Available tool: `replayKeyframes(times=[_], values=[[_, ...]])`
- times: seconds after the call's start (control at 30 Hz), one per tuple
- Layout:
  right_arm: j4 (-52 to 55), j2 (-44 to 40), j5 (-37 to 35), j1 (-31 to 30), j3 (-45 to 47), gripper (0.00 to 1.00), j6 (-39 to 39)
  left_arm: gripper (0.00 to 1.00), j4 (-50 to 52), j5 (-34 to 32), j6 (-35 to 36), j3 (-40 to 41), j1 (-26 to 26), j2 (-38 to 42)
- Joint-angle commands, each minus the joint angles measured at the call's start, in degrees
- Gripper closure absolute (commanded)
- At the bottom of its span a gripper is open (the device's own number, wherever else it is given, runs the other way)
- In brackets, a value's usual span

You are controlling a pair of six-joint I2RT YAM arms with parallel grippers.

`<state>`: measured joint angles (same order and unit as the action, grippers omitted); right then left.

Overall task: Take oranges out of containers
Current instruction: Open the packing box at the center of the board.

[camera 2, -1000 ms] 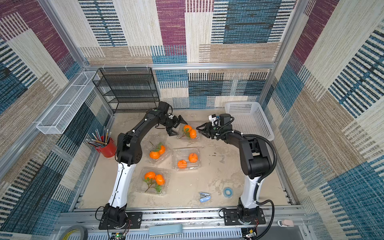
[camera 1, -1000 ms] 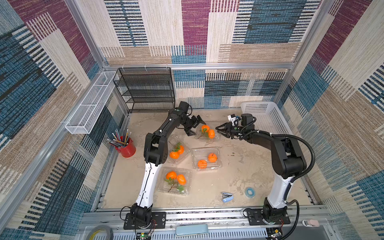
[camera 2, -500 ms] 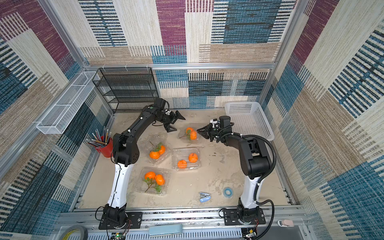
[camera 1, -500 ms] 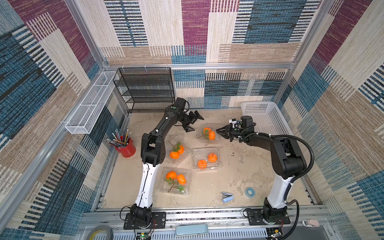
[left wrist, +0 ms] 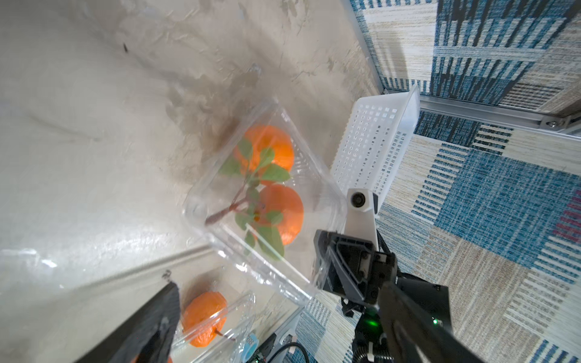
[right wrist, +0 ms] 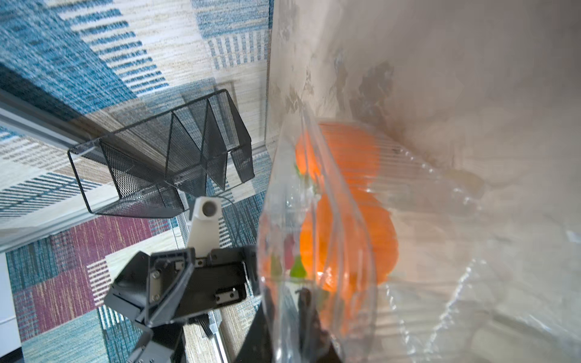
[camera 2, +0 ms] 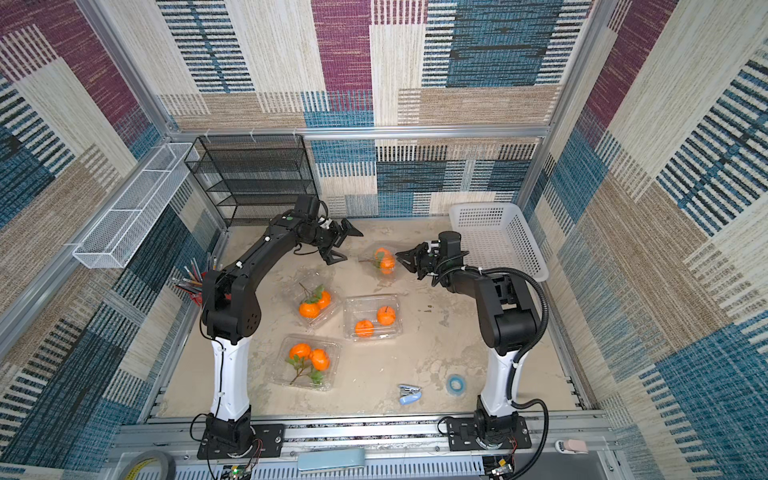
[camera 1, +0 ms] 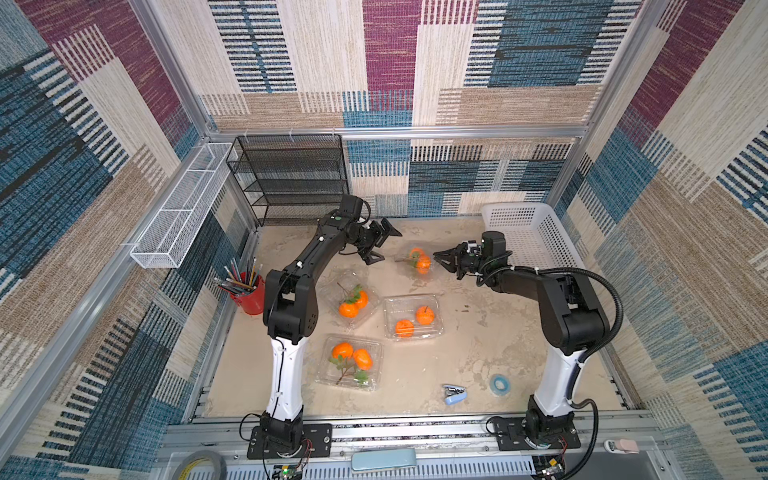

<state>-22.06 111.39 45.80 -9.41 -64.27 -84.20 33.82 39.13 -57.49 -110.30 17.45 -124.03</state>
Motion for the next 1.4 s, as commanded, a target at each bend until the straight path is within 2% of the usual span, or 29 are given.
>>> replayKeyframes(times=[0.0, 0.1, 0.23, 0.4, 0.5, 0.83, 1.37], values=[[-4.06, 1.16, -2.25, 0.01, -1.27, 0.82, -5.15, 0.0, -22.63, 1.64, -12.12, 12.83, 0.15, 5.45], [-5.6, 2.43, -3.26, 0.01, -1.77, 0.82, -8.09, 0.02, -33.92, 0.82, -17.97, 21.78, 0.51, 8.15], [-6.19, 3.76, -4.22, 0.03, -3.33, 0.82, -10.04, 0.07, -35.51, 1.91, -19.71, 23.12, 1.58, 7.16], [-5.72, 4.23, -5.0, 0.0, -4.9, 0.82, -11.53, 0.1, -42.68, 0.02, -26.49, 28.03, 3.35, 6.33], [-6.31, 4.42, -5.24, 0.01, -4.66, 0.82, -13.01, 0.16, -47.41, -1.04, -29.8, 30.38, 4.03, 6.12], [-6.83, 4.93, -4.81, 0.01, -4.66, 0.82, -14.41, 0.2, -52.09, -1.7, -33.14, 30.75, 5.91, 2.58], [-7.11, 4.07, -3.42, 0.01, -1.87, 0.84, -13.35, 0.23, -55.53, -4.05, -33.38, 31.78, 6.4, 1.0]])
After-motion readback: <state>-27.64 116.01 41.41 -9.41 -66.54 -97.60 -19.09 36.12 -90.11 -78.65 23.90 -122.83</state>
